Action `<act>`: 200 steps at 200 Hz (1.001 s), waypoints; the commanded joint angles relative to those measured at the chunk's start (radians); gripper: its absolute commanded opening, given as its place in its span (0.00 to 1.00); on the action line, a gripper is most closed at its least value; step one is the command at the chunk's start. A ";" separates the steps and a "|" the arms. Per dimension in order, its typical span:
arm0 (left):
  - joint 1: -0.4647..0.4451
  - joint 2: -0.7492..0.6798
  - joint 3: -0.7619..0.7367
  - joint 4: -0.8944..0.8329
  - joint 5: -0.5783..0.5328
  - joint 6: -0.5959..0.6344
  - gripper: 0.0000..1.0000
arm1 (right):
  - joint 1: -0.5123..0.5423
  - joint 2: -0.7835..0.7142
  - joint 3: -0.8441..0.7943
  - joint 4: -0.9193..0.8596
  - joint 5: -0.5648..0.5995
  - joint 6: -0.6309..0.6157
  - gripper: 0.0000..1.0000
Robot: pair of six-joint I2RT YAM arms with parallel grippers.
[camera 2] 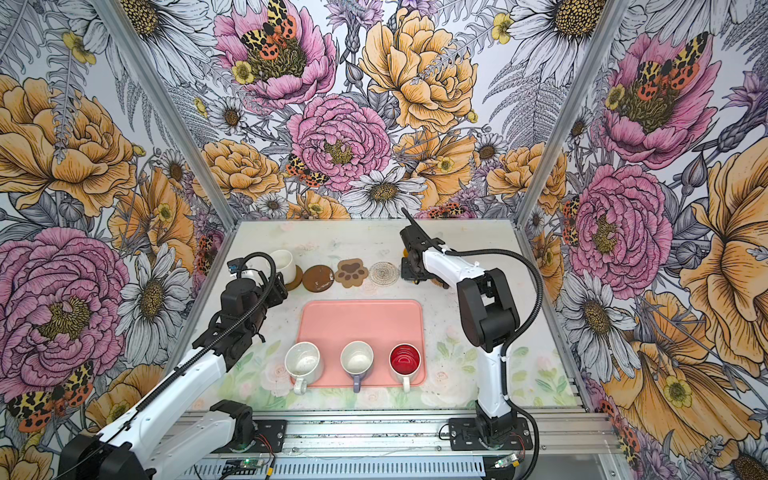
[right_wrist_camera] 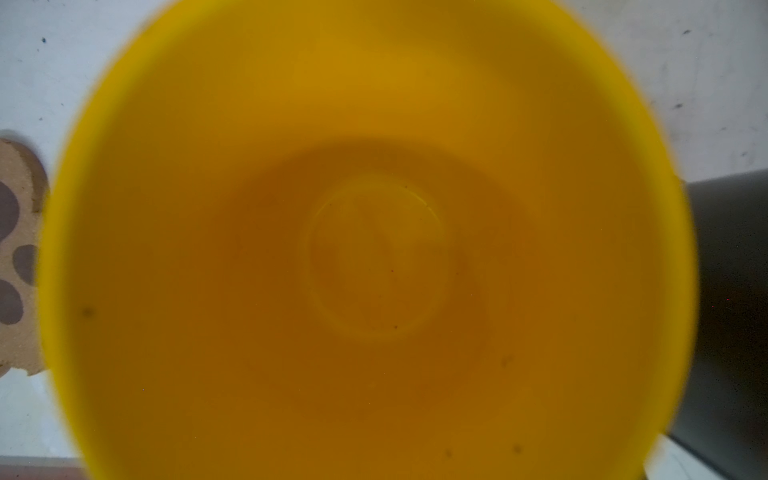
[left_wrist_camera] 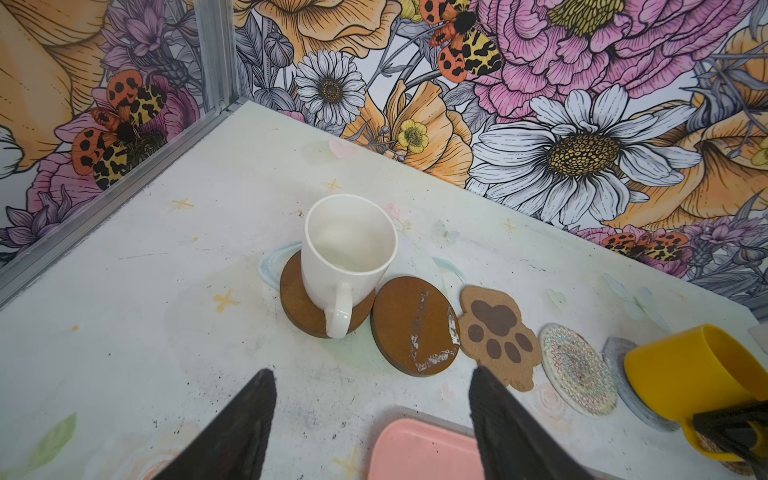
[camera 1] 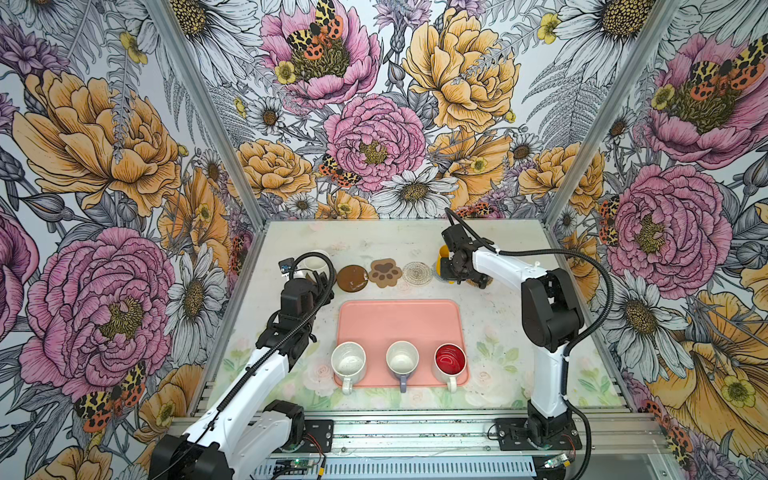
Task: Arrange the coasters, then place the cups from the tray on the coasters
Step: 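Lower the yellow mug onto the blue knit coaster with the right gripper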
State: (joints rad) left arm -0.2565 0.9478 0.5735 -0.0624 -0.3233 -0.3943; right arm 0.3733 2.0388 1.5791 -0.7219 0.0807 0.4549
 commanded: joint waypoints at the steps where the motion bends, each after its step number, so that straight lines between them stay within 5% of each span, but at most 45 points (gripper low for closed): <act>1: 0.013 -0.017 -0.004 0.009 0.021 -0.009 0.75 | -0.006 -0.002 0.002 0.050 0.011 0.019 0.00; 200: 0.016 -0.050 -0.012 -0.001 0.018 -0.009 0.75 | 0.003 -0.018 -0.048 0.053 0.002 0.039 0.00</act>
State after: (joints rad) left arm -0.2520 0.9157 0.5735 -0.0631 -0.3233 -0.3943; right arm 0.3740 2.0357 1.5536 -0.6922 0.0811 0.4774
